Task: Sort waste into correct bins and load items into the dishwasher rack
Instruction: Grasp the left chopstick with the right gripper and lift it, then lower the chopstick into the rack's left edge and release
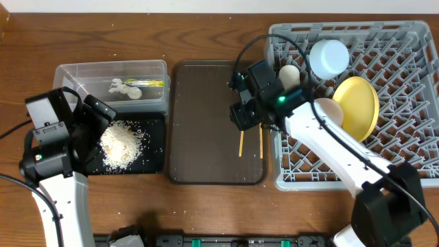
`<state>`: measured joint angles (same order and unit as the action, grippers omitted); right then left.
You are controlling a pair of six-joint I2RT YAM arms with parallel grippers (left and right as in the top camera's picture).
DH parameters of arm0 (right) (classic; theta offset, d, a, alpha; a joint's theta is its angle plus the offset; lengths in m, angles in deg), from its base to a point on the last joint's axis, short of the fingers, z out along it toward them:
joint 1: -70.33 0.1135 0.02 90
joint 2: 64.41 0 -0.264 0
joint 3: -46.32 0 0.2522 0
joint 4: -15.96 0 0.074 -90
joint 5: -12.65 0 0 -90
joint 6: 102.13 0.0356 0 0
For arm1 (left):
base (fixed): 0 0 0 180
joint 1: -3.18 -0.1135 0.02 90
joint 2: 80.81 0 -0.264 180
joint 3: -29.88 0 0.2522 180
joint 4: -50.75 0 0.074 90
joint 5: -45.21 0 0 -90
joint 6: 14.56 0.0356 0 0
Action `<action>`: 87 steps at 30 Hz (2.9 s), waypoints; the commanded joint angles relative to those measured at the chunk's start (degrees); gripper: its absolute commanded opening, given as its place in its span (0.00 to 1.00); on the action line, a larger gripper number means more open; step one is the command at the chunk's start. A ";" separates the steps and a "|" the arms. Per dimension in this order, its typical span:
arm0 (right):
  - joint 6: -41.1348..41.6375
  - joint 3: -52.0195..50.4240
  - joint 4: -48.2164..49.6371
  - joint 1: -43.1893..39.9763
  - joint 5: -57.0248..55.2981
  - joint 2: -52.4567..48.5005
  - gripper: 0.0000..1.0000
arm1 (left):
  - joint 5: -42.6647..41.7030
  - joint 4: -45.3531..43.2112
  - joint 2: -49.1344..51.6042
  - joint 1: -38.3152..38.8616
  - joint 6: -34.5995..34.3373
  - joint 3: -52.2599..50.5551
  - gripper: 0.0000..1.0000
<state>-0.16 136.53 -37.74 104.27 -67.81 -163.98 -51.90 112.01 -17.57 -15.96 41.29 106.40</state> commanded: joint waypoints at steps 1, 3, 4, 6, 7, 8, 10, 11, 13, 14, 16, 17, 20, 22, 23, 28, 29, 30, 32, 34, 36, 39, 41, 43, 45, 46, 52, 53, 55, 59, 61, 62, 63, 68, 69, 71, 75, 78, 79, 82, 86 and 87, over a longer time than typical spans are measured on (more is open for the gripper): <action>9.46 -1.90 1.38 1.49 -7.08 -2.64 0.32 | 0.28 0.02 0.09 -0.31 -0.04 0.85 0.94; 13.00 -2.67 2.64 2.08 -10.80 -4.11 0.32 | 0.28 0.02 0.09 -0.31 -0.02 0.85 0.94; 13.92 -2.97 3.32 2.27 -12.11 -4.90 0.32 | 0.28 0.02 0.09 -0.31 -0.02 0.85 0.94; 15.26 -3.58 5.09 2.62 -13.84 -6.64 0.33 | 0.28 0.02 0.09 -0.31 -0.02 0.85 0.94; 15.26 -3.93 6.14 2.80 -14.10 -7.56 0.33 | 0.28 0.02 0.09 -0.31 -0.02 0.85 0.94; 15.28 -4.20 7.02 2.93 -14.29 -8.61 0.34 | 0.28 0.02 0.09 -0.31 -0.02 0.85 0.94; 15.76 -4.26 8.00 3.23 -14.56 -10.73 0.34 | 0.28 0.02 0.09 -0.31 -0.02 0.85 0.94; 16.74 -4.26 8.31 3.39 -15.28 -11.89 0.34 | 0.28 0.02 0.09 -0.31 -0.02 0.85 0.94; 18.34 -4.26 8.79 3.61 -16.52 -14.03 0.34 | 0.28 0.02 0.09 -0.31 -0.02 0.85 0.94; 18.91 -4.26 9.09 3.61 -16.68 -15.21 0.34 | 0.28 0.02 0.09 -0.31 -0.02 0.85 0.94; 19.56 -4.26 9.22 3.61 -16.65 -16.65 0.32 | 0.28 0.02 0.09 -0.31 -0.02 0.85 0.94; 19.71 -4.26 9.33 3.61 -16.61 -17.25 0.30 | 0.28 0.02 0.09 -0.31 -0.02 0.85 0.94; 19.71 -4.22 9.35 3.61 -16.65 -17.53 0.10 | 0.28 0.02 0.09 -0.31 -0.02 0.85 0.94; 19.71 -3.98 9.35 3.61 -16.63 -16.98 0.01 | 0.28 0.02 0.09 -0.31 -0.02 0.85 0.94; 19.71 -3.72 9.31 3.58 -16.63 -16.57 0.01 | 0.28 0.02 0.09 -0.31 -0.02 0.85 0.94; 19.26 -1.79 7.89 3.23 -16.61 -10.97 0.01 | 0.28 0.02 0.09 -0.31 -0.02 0.85 0.94; 18.40 -1.46 7.48 3.08 -16.61 -8.94 0.01 | 0.28 0.02 0.09 -0.31 -0.02 0.85 0.94; 17.42 -1.31 7.04 2.91 -16.61 -6.69 0.01 | 0.28 0.02 0.09 -0.31 -0.02 0.85 0.94; 16.04 -1.29 5.64 2.56 -16.65 -2.10 0.01 | 0.28 0.02 0.09 -0.31 -0.02 0.85 0.94; 14.80 -1.29 3.21 2.01 -16.74 2.75 0.01 | 0.28 0.02 0.09 -0.31 -0.02 0.85 0.94; 14.73 -1.29 -0.04 1.29 -18.14 6.86 0.01 | 0.28 0.02 0.09 -0.31 -0.04 0.85 0.94; 14.69 -1.29 -5.53 -0.72 -20.06 11.65 0.01 | 0.28 0.02 0.09 -0.31 -0.04 0.85 0.94; 14.53 -1.29 -9.11 -2.60 -19.98 13.46 0.01 | 0.28 0.02 0.09 -0.31 -0.02 0.85 0.94; 14.56 -1.29 -12.15 -4.24 -19.80 13.86 0.01 | 0.28 0.02 0.09 -0.31 -0.02 0.85 0.94; 14.53 -1.62 -14.19 -5.68 -19.58 13.53 0.01 | 0.28 0.02 0.09 -0.31 -0.02 0.85 0.94; 14.56 -1.95 -14.62 -6.19 -19.50 13.33 0.01 | 0.28 0.02 0.09 -0.31 -0.02 0.85 0.94; 14.56 -4.52 -13.22 -7.32 -18.95 11.74 0.01 | 0.28 0.02 0.09 -0.31 -0.02 0.85 0.94; 14.56 -4.94 -12.72 -7.30 -18.95 11.58 0.01 | 0.28 0.02 0.09 -0.31 -0.02 0.85 0.94; 14.56 -5.42 -12.15 -7.30 -18.95 11.54 0.01 | 0.28 0.02 0.09 -0.31 -0.02 0.85 0.94; 14.51 -6.19 -11.43 -7.30 -19.21 11.52 0.01 | 0.28 0.02 0.09 -0.31 -0.04 0.85 0.94; 14.51 -6.56 -11.13 -7.30 -19.23 11.47 0.02 | 0.28 0.02 0.09 -0.31 -0.02 0.85 0.94; 14.49 -6.84 -10.99 -7.30 -19.28 11.47 0.02 | 0.28 0.02 0.09 -0.31 -0.02 0.85 0.94; 14.51 -6.95 -11.02 -7.30 -19.67 11.47 0.02 | 0.28 0.02 0.09 -0.31 -0.02 0.85 0.94; 14.36 -8.24 -10.32 -7.30 -21.35 11.47 0.03 | 0.28 0.02 0.09 -0.31 -0.02 0.85 0.95; 14.10 -8.79 -9.64 -7.30 -21.35 11.47 0.03 | 0.28 0.02 0.09 -0.31 -0.02 0.85 0.94; 14.08 -9.86 -8.26 -7.30 -21.35 11.47 0.03 | 0.28 0.02 0.09 -0.31 -0.02 0.85 0.94; 14.10 -11.78 -5.35 -7.30 -21.33 11.47 0.03 | 0.28 0.02 0.09 -0.31 -0.02 0.85 0.94; 14.08 -13.81 -2.91 -7.30 -21.35 11.47 0.04 | 0.28 0.02 0.09 -0.31 -0.02 0.85 0.94; 14.10 -14.51 -2.05 -7.30 -21.33 11.47 0.04 | 0.28 0.02 0.09 -0.31 -0.02 0.85 0.94; 14.08 -16.57 0.46 -7.30 -21.33 11.47 0.04 | 0.28 0.02 0.09 -0.31 -0.02 0.85 0.94; 12.96 -17.51 1.44 -7.30 -21.35 11.47 0.10 | 0.28 0.02 0.09 -0.31 -0.02 0.85 0.94; 12.13 -17.51 1.44 -7.30 -21.38 11.47 0.15 | 0.28 0.02 0.09 -0.31 -0.02 0.85 0.94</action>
<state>14.15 119.26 -36.74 97.47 -87.94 -152.35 -51.92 112.03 -17.57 -15.96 41.29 106.40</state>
